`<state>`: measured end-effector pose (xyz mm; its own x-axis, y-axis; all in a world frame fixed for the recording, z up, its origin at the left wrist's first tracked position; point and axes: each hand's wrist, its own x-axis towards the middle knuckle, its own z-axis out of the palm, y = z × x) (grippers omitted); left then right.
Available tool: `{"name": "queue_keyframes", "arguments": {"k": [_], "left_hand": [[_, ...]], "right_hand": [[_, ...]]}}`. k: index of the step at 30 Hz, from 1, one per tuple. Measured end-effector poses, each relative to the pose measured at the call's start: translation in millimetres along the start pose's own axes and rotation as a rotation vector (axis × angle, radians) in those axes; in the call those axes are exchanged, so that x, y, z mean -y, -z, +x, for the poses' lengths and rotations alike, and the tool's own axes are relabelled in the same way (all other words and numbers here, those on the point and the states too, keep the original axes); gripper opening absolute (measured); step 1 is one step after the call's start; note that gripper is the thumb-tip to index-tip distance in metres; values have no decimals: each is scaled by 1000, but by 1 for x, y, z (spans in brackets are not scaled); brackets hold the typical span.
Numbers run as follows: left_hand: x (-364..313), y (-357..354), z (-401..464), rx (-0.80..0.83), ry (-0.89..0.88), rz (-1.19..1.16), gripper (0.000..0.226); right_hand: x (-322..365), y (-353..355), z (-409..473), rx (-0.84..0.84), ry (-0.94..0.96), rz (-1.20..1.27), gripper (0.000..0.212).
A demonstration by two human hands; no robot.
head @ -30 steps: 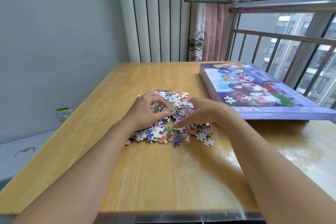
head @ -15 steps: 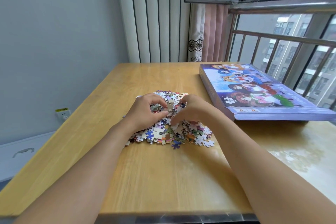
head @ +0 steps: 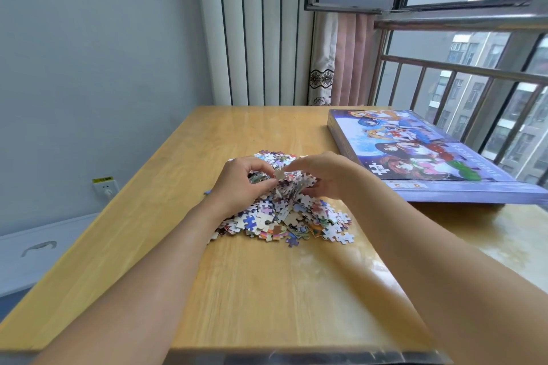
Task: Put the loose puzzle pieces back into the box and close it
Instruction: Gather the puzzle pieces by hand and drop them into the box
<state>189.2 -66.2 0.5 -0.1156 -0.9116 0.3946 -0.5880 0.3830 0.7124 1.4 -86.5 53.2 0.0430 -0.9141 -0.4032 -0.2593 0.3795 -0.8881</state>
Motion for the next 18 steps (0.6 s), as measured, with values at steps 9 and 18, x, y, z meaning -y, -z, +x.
{"name": "queue_keyframes", "arguments": {"k": [9, 18], "left_hand": [[0, 0, 1, -66, 88, -44, 11], [-2, 0, 0, -164, 105, -52, 37]], "right_hand": [[26, -20, -3, 157, -101, -255, 79], [29, -19, -1, 240, -159, -234, 48]]}}
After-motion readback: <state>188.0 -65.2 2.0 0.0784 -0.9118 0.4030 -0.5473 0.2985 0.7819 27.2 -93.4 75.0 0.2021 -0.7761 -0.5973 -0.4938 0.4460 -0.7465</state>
